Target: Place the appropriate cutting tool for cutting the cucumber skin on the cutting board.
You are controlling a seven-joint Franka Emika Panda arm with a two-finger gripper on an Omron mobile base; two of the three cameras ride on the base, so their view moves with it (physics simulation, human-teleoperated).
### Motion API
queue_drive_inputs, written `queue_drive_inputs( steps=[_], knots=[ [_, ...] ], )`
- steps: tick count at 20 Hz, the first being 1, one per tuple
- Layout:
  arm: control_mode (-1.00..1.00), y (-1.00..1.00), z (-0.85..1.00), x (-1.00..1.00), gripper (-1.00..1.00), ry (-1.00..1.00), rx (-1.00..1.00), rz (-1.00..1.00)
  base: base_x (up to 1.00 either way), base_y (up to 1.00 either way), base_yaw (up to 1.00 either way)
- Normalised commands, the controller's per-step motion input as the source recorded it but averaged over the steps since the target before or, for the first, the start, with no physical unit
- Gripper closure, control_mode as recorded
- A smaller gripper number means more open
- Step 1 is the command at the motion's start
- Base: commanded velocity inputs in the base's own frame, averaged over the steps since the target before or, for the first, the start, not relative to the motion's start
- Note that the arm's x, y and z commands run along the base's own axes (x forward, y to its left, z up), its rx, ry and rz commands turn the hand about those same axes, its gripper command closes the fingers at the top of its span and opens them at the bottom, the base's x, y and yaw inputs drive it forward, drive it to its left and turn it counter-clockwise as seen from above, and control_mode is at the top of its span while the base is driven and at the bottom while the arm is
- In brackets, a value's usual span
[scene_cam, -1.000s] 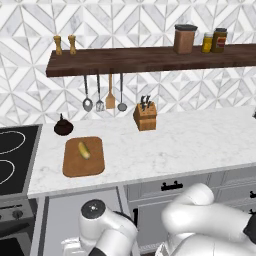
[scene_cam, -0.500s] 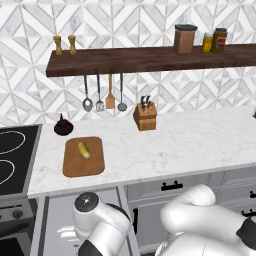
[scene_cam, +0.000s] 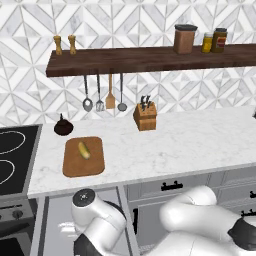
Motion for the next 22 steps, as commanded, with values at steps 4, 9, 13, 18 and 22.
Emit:
queue_drive_inputs(
  steps=[4, 9, 13, 18, 22],
  knots=[
    [-1.0, -0.01, -0.18, 0.26, -1.0, 0.18, 0.0, -0.11, 0.0, 0.0, 0.0],
    [-1.0, -0.02, -0.24, 0.16, -1.0, 0.14, 0.0, -0.05, 0.0, 0.0, 0.0],
    [-1.0, 0.0, -0.32, 0.02, -1.0, 0.14, 0.0, -0.02, 0.0, 0.0, 0.0],
    [-1.0, 0.0, -0.3, 0.0, -1.0, 0.12, 0.0, -0.02, 0.0, 0.0, 0.0],
    [-1.0, 0.0, -0.04, 0.09, -1.0, 0.01, 0.0, -0.01, 0.0, 0.0, 0.0]
  ],
)
